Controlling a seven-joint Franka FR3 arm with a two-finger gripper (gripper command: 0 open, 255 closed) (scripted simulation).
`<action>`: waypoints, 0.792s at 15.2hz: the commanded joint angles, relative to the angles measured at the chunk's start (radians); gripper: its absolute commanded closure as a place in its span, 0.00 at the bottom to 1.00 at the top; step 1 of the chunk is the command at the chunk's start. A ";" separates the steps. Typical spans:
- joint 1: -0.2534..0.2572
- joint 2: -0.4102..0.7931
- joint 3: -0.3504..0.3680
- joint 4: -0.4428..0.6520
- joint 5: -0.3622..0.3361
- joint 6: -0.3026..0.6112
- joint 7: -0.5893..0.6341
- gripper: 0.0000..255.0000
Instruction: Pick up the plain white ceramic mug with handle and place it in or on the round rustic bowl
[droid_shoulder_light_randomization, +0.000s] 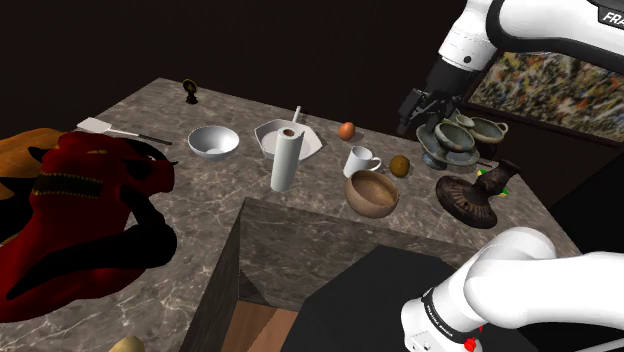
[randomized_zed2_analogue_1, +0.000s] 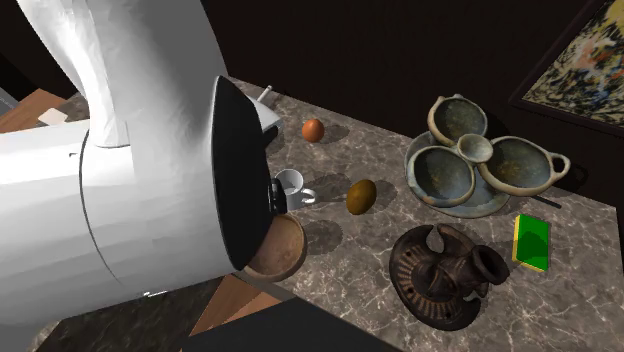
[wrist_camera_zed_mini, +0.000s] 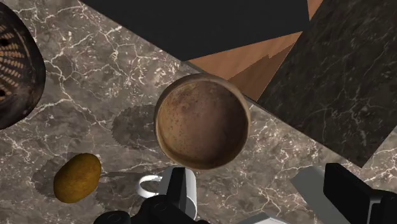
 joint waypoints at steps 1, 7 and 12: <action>0.000 0.000 0.000 0.000 0.000 0.000 0.000 0.00; -0.022 0.206 -0.015 0.017 0.000 0.137 0.041 0.00; -0.038 0.391 -0.032 0.063 0.005 0.233 0.071 0.00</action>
